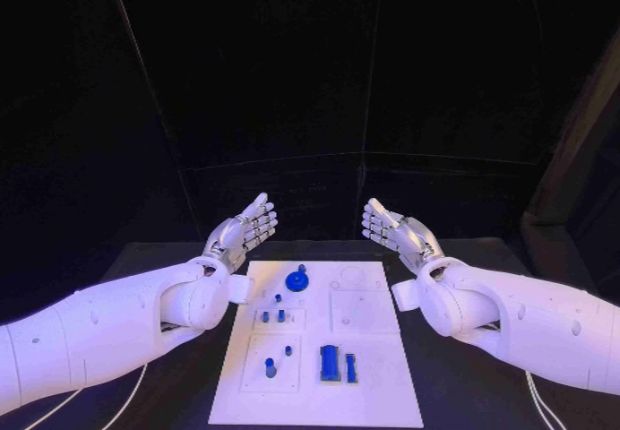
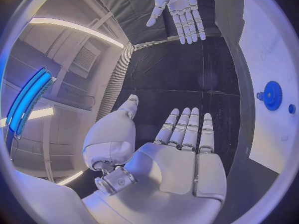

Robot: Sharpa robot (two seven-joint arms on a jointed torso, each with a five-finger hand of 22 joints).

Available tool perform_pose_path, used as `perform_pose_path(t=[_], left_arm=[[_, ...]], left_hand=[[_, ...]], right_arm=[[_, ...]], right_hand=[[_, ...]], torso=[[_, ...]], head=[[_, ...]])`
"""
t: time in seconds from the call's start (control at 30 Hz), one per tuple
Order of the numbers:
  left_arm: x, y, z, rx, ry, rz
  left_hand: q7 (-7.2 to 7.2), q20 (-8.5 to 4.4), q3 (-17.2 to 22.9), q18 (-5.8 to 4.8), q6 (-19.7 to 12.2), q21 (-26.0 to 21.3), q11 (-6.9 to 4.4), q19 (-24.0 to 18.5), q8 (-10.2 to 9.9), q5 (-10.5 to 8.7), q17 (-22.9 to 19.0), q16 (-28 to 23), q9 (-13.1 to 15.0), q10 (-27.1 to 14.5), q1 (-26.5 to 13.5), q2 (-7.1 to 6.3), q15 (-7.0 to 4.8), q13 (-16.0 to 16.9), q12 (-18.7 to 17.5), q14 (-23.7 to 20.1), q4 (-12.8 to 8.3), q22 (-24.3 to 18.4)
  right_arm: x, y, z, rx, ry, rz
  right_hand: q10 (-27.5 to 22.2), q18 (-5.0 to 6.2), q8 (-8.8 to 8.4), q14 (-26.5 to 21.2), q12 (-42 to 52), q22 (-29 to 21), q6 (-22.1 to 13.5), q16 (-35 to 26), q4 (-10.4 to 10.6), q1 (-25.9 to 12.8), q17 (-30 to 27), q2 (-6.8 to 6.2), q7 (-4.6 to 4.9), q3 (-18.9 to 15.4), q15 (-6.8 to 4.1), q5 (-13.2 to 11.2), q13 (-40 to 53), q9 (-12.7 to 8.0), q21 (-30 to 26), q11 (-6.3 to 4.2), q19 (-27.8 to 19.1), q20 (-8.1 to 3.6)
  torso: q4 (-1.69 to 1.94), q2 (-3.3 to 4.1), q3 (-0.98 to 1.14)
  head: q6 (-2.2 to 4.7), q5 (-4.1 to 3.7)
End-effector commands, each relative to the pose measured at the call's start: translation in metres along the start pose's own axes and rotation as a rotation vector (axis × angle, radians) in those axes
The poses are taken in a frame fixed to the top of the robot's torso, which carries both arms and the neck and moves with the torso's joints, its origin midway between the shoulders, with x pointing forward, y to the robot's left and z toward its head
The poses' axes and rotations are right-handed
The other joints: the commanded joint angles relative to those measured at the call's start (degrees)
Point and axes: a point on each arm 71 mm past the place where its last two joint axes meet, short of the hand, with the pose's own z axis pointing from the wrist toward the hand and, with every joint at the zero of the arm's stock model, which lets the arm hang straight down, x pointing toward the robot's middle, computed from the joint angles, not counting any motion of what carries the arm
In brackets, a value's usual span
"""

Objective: Assemble the parts on the task board

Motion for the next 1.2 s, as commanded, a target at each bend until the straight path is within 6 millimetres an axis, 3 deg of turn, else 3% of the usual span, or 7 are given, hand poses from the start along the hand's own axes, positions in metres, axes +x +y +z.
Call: perform_pose_path(t=[0.03, 0.07, 0.13, 0.17, 0.23, 0.27, 1.2], left_arm=[[0.004, -0.001, -0.009, 0.051, -0.136, 0.100], [0.007, -0.001, -0.012, 0.054, -0.148, 0.105], [0.012, 0.000, -0.017, 0.059, -0.169, 0.113], [0.014, 0.000, -0.019, 0.061, -0.178, 0.116], [0.018, 0.000, -0.022, 0.065, -0.194, 0.123], [0.020, 0.000, -0.025, 0.067, -0.203, 0.127], [0.023, 0.000, -0.029, 0.072, -0.220, 0.133]], left_hand=[[-2.73, -2.66, -2.86, -1.86, -8.55, -0.46, -5.36, -5.27, -0.45, -0.44, -0.87, -2.35, -0.23, -8.88, -11.53, 0.21, -3.69, -0.27, -0.41, -8.15, 0.13, -5.59], [-2.73, -2.88, -3.11, -1.86, -9.27, -0.46, -5.36, -5.73, -0.45, -0.44, -0.87, -2.35, -0.23, -9.64, -12.51, 0.21, -3.69, -0.27, -0.41, -8.85, 0.13, -5.59], [-2.73, -3.34, -3.49, -2.03, -10.44, -0.46, -5.36, -6.37, -0.45, -0.44, -0.87, -2.35, -0.23, -10.83, -14.08, 0.21, -3.69, -0.27, -0.41, -9.96, 0.13, -5.59], [-2.73, -3.48, -3.68, -6.18, -11.07, -0.46, -5.36, -6.83, -0.45, -0.44, -0.87, -2.35, -0.23, -11.52, -14.95, 0.21, -3.69, -0.27, -0.41, -10.58, 0.13, -5.59], [-2.73, -3.93, -4.00, -6.18, -12.25, -0.46, -5.36, -7.45, -0.45, -0.44, -0.87, -2.35, -0.23, -12.68, -16.50, 0.21, -3.69, -0.27, -0.41, -11.67, 0.13, -5.59], [-2.73, -8.09, -4.30, -6.18, -12.98, -0.46, -5.36, -7.97, -0.45, -0.44, -0.87, -2.35, -0.23, -13.50, -17.53, 0.21, -3.69, -0.27, -0.41, -12.39, 0.13, -5.59], [-2.73, -8.09, -8.64, -6.18, -26.11, -0.46, -5.36, -16.18, -0.45, -0.44, -0.87, -2.35, -0.23, -27.08, -30.87, 0.21, -3.69, -0.27, -0.41, -24.94, 0.13, -5.59]], right_arm=[[-0.004, 0.001, -0.008, -0.006, -0.183, 0.040], [-0.002, 0.001, -0.010, -0.003, -0.193, 0.045], [0.000, 0.001, -0.014, 0.004, -0.211, 0.053], [0.001, 0.000, -0.015, 0.006, -0.217, 0.056], [0.003, 0.000, -0.017, 0.010, -0.227, 0.060], [0.003, 0.000, -0.018, 0.011, -0.230, 0.062], [0.003, 0.000, -0.018, 0.012, -0.231, 0.062]], right_hand=[[-8.93, -2.17, -0.44, -9.20, -0.41, -0.25, -8.16, -0.48, -0.11, -12.29, -0.39, -0.29, -4.60, 2.05, -1.98, -1.45, -0.78, -0.26, -0.64, -3.99, -8.44, -2.43], [-9.72, -6.64, -0.44, -9.97, -0.41, -0.25, -8.85, -0.48, -0.11, -13.34, -0.39, -0.29, -4.60, 6.11, -1.98, -1.45, -0.78, -0.26, -0.64, -3.99, -9.16, -2.62], [-10.85, -2.62, -0.44, -11.17, -0.41, -0.25, -9.91, -0.48, -0.11, -14.90, -0.39, -0.29, -4.60, 6.11, -1.98, -1.45, -0.78, -0.26, -0.64, -3.99, -10.22, -2.94], [-11.53, -6.64, -0.44, -11.87, -0.41, -0.25, -10.52, -0.48, -0.11, -15.83, -0.39, -0.29, -4.60, 6.11, -1.98, -1.45, -0.78, -0.26, -0.64, -3.99, -10.91, -3.10], [-12.77, -6.64, -0.44, -13.11, -0.41, -0.25, -11.65, -0.48, -0.11, -17.54, -0.39, -0.29, -4.60, 6.11, -1.98, -1.45, -0.78, -0.26, -0.64, -3.99, -12.03, -7.38], [-13.61, -6.64, -0.44, -13.98, -0.41, -0.25, -12.43, -0.48, -0.11, -18.68, -0.39, -0.29, -4.60, 6.11, -1.98, -1.45, -0.78, -0.26, -0.64, -3.99, -12.83, -7.38], [-27.35, -6.64, -0.44, -28.12, -0.41, -0.25, -25.00, -0.48, -0.11, -32.53, -0.39, -0.29, -4.60, 6.11, -1.98, -1.45, -0.78, -0.26, -0.64, -3.99, -25.86, -7.38]], torso=[[0.23, -0.43, 0.12], [0.23, -0.43, 0.12], [0.23, -0.43, 0.12], [0.23, -0.43, 0.12], [0.23, -0.43, 0.12], [0.23, -0.43, 0.12], [0.23, -0.43, 0.12]], head=[[0.08, 0.03], [0.08, 0.03], [0.08, 0.03], [0.08, 0.03], [0.08, 0.03], [0.08, 0.03], [0.08, 0.03]])
